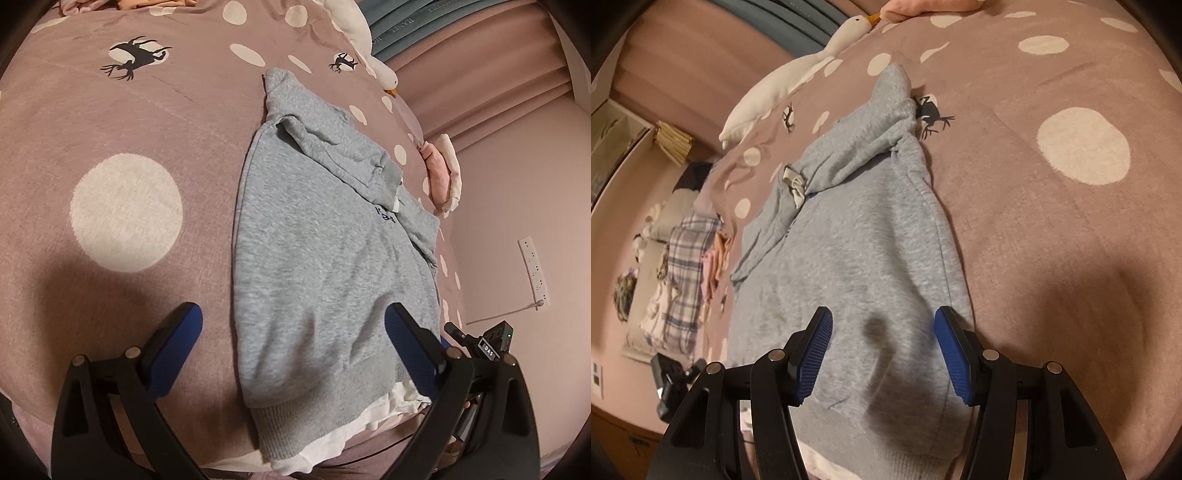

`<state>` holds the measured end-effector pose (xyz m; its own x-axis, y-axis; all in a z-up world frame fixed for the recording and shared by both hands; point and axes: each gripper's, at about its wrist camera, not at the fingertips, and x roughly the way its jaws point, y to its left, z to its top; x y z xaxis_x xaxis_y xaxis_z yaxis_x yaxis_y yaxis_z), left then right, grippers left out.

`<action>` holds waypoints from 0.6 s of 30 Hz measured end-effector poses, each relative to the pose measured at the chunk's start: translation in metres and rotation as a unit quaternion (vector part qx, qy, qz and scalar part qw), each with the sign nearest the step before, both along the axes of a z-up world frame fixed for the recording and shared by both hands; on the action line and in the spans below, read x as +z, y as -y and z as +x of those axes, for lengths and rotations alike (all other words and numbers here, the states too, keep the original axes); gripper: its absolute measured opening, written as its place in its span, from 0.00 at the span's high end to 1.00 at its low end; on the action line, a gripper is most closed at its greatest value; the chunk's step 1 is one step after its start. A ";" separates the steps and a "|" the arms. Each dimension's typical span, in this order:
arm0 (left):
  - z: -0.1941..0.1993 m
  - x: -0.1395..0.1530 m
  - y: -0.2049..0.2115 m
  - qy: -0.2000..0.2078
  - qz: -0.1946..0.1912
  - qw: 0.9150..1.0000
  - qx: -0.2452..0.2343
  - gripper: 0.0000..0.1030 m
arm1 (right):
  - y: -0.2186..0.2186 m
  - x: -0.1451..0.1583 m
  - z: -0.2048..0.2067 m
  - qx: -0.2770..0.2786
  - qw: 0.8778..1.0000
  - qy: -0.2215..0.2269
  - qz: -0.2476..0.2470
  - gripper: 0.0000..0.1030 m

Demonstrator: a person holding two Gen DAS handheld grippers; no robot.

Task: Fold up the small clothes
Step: 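Move both tools down to the ribbed hem of the grey sweatshirt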

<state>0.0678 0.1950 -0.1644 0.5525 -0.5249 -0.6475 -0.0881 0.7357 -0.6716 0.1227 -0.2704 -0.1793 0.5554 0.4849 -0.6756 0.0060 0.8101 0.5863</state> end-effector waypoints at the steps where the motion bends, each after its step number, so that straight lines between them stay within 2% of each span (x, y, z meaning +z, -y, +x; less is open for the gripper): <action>1: 0.001 0.000 0.001 0.000 0.000 1.000 -0.002 0.03 | -0.001 0.000 0.001 0.003 1.000 0.000 -0.001 0.44; 18: 0.027 0.000 0.022 0.000 -0.008 0.999 -0.031 0.03 | -0.015 0.002 0.019 0.028 1.000 0.004 0.008 0.42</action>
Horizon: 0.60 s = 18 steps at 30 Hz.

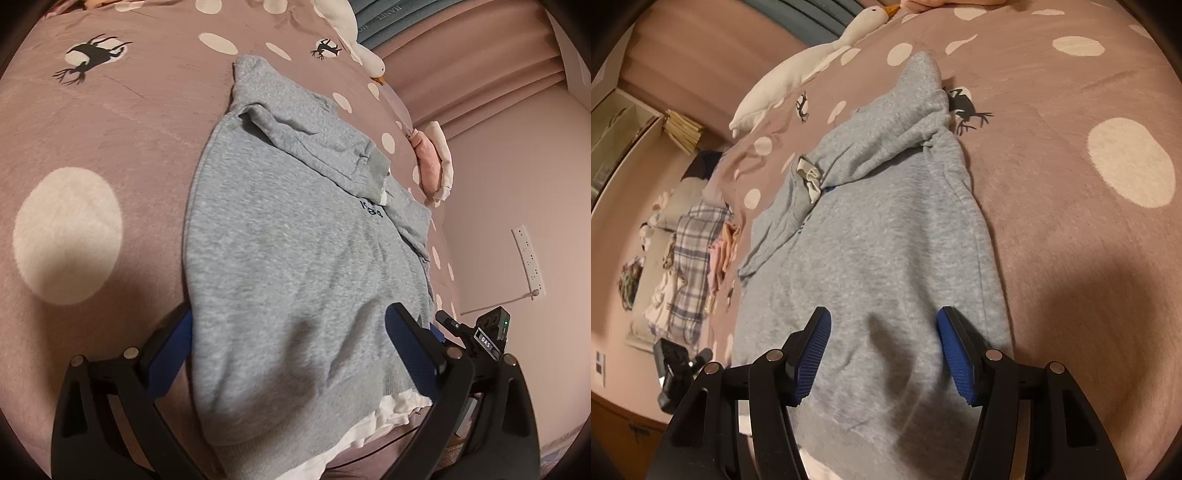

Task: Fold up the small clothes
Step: 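Move both tools down to the ribbed hem of the grey sweatshirt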

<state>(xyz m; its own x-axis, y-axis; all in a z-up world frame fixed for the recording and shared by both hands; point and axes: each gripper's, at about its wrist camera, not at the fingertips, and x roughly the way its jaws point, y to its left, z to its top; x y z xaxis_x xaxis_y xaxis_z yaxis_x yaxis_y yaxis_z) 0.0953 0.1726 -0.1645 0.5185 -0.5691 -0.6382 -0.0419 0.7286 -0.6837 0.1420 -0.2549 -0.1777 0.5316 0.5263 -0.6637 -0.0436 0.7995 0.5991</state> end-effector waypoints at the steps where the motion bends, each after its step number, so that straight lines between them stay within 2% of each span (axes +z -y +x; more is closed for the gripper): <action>1: 0.002 0.000 0.001 0.000 -0.001 1.000 -0.002 0.03 | 0.000 0.000 0.001 0.001 1.000 0.001 0.000 0.42; 7: 0.004 -0.001 0.002 0.001 -0.008 1.000 -0.002 0.03 | -0.004 -0.002 0.007 0.014 1.000 -0.001 0.010 0.40; 9: 0.002 -0.002 -0.001 0.001 -0.020 1.000 -0.002 0.03 | -0.006 -0.001 0.009 0.020 1.000 0.000 0.011 0.37; 18: -0.015 -0.003 -0.007 -0.010 -0.063 0.998 -0.024 0.03 | -0.007 -0.002 -0.006 0.050 0.998 -0.010 0.038 0.37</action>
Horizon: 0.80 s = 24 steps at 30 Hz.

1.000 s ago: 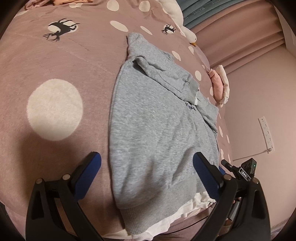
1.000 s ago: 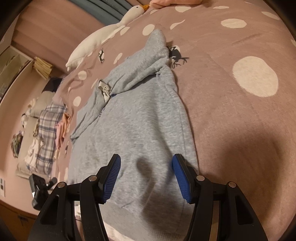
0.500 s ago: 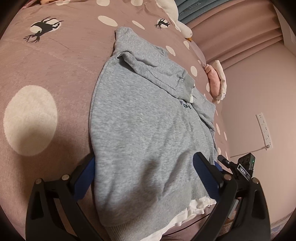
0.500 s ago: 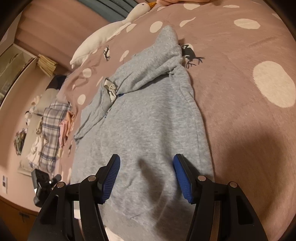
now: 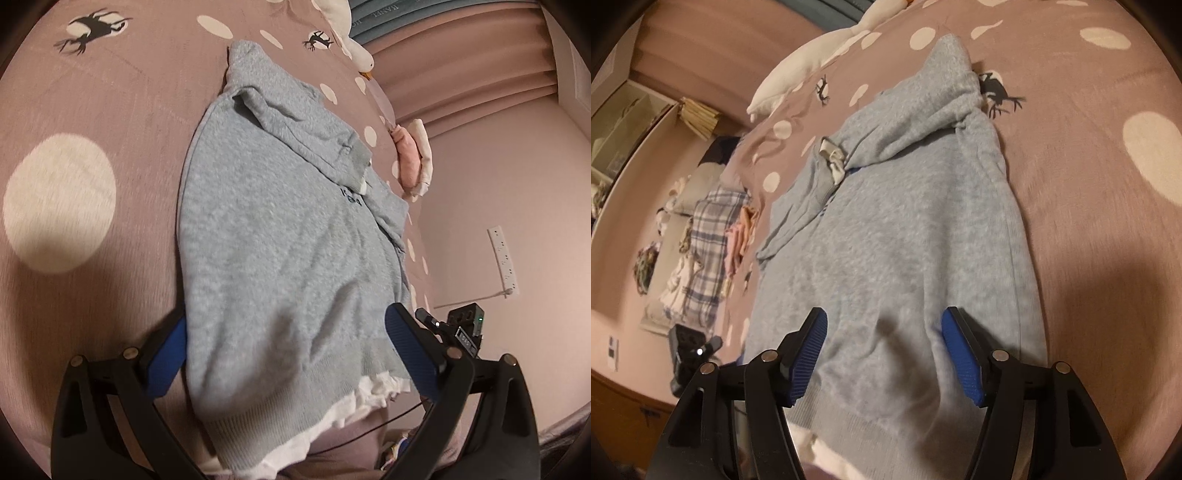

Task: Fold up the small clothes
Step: 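Move both tools down to the ribbed hem of the grey sweatshirt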

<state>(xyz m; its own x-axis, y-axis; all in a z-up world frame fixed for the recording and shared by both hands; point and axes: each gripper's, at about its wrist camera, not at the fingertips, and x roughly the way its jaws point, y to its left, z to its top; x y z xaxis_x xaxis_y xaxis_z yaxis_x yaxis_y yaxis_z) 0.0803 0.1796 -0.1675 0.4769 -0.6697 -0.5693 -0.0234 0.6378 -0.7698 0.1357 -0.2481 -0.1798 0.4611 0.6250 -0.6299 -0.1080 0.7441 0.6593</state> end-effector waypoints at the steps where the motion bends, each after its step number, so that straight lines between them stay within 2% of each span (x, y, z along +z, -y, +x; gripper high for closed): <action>1: -0.002 0.000 -0.001 -0.002 -0.005 1.000 -0.002 0.03 | 0.002 -0.001 -0.003 0.005 1.000 -0.004 0.012 0.37; 7: -0.013 0.000 -0.003 -0.009 -0.034 0.999 -0.008 0.03 | 0.007 -0.007 -0.016 0.026 0.998 -0.031 0.056 0.37; 12: -0.018 0.001 0.002 -0.010 -0.029 0.999 -0.017 0.03 | 0.023 -0.010 -0.024 0.003 0.995 -0.037 0.090 0.37; 16: -0.017 0.001 0.003 -0.011 -0.027 0.999 -0.018 0.03 | 0.037 -0.007 -0.025 -0.029 0.995 -0.030 0.086 0.37; 19: -0.016 0.001 0.004 -0.012 -0.027 0.999 -0.018 0.03 | 0.050 0.000 -0.025 -0.064 0.996 -0.014 0.058 0.37; 24: -0.014 0.001 0.007 -0.012 -0.025 0.999 -0.020 0.03 | 0.059 -0.009 -0.022 -0.079 0.995 -0.032 0.050 0.37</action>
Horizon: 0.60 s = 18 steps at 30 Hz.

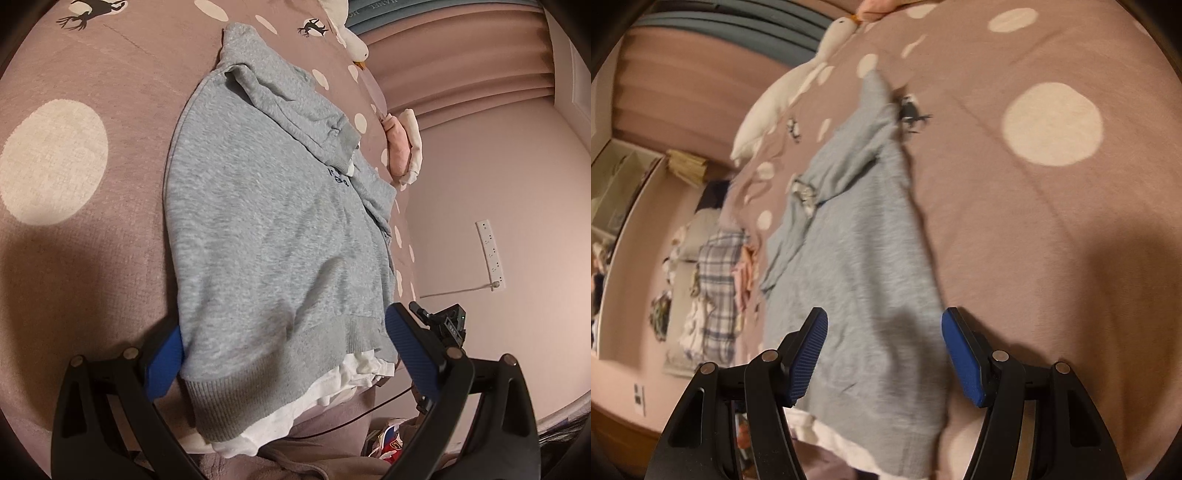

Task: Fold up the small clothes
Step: 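Move both tools down to the ribbed hem of the grey sweatshirt, then grasp the ribbed hem with the left gripper while the right gripper grasps it too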

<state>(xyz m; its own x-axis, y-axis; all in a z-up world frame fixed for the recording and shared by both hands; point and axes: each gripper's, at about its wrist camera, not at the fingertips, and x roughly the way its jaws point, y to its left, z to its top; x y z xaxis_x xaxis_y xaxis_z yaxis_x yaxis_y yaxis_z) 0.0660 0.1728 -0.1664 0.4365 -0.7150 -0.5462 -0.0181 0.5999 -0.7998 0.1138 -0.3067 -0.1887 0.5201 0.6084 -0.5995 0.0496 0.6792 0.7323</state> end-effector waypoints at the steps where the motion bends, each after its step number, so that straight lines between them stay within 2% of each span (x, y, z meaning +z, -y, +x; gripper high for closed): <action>1: 0.001 0.000 0.001 0.000 0.000 1.000 -0.001 0.03 | -0.002 -0.002 0.000 0.007 1.000 -0.001 0.004 0.37; 5: 0.001 0.001 0.002 -0.001 0.003 1.000 -0.002 0.03 | -0.020 -0.005 -0.003 0.061 0.998 -0.004 0.000 0.37; 9: -0.005 0.001 0.002 -0.004 0.004 1.000 -0.005 0.03 | -0.028 -0.007 -0.008 0.092 0.996 -0.004 0.013 0.37; 14: -0.012 -0.003 0.002 -0.017 -0.011 1.000 -0.011 0.03 | -0.026 -0.006 -0.012 0.094 0.996 -0.008 0.006 0.37; 18: -0.017 -0.004 0.005 -0.018 -0.008 1.000 -0.020 0.03 | -0.022 -0.006 -0.020 0.091 0.996 -0.026 -0.007 0.37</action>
